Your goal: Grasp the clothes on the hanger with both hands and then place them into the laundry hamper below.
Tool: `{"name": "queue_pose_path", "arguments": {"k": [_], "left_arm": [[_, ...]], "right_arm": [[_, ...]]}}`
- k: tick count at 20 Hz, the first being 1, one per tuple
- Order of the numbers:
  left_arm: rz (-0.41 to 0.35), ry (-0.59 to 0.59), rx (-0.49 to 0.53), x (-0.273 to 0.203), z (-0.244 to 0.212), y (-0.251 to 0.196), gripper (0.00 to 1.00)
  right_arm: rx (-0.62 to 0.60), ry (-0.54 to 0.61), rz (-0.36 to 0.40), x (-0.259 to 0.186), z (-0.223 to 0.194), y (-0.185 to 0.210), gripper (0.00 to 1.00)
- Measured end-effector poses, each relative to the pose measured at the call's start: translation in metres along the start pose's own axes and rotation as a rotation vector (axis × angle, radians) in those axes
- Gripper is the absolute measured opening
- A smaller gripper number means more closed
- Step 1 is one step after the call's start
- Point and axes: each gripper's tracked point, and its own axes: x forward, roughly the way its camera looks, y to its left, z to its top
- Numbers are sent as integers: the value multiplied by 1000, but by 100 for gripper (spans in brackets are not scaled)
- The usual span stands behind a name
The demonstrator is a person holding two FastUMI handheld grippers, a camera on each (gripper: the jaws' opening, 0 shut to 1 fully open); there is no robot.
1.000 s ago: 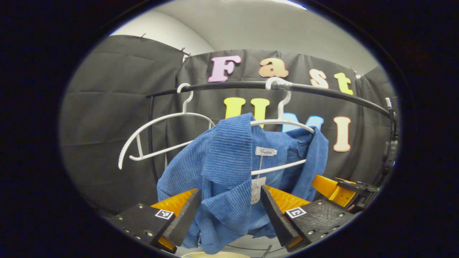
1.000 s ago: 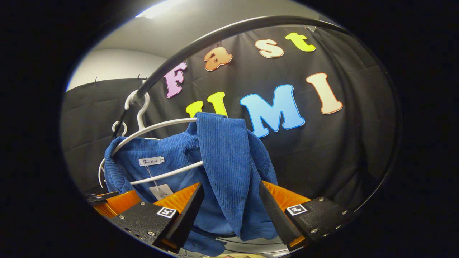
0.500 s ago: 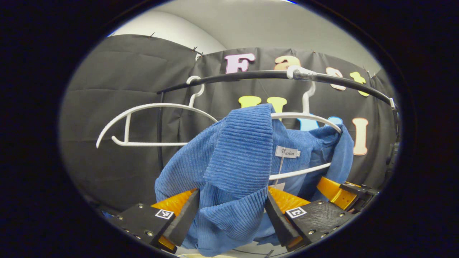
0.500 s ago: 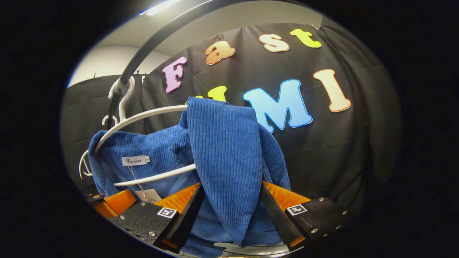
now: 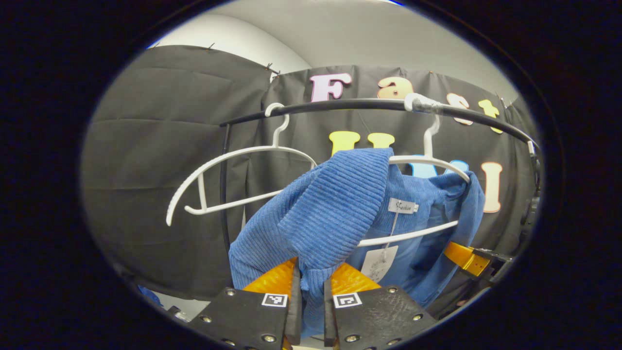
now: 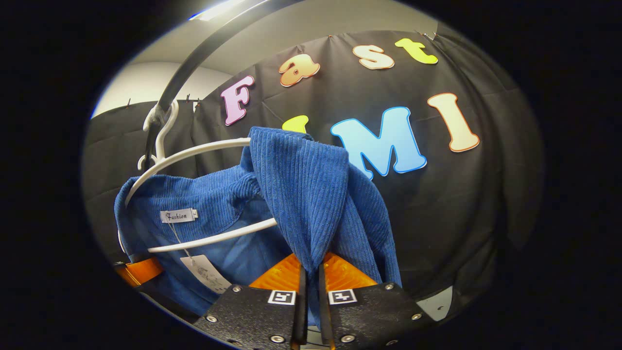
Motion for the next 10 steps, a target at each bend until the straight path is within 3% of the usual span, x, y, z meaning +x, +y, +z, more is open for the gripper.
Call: {"name": "queue_pose_path", "arguments": {"k": [2,3,10], "left_arm": [[2,-11,-29,4,3,7,19],[-38,-1,-56,-6,0,-3,2],[-145,42,-72,-29,10,-3,1]], "right_arm": [[-11,-16,7,-1,2,0,4],[4,-14,23,-1,3,2,0],[-27,-110,-76,-11,37,-32,0]]}}
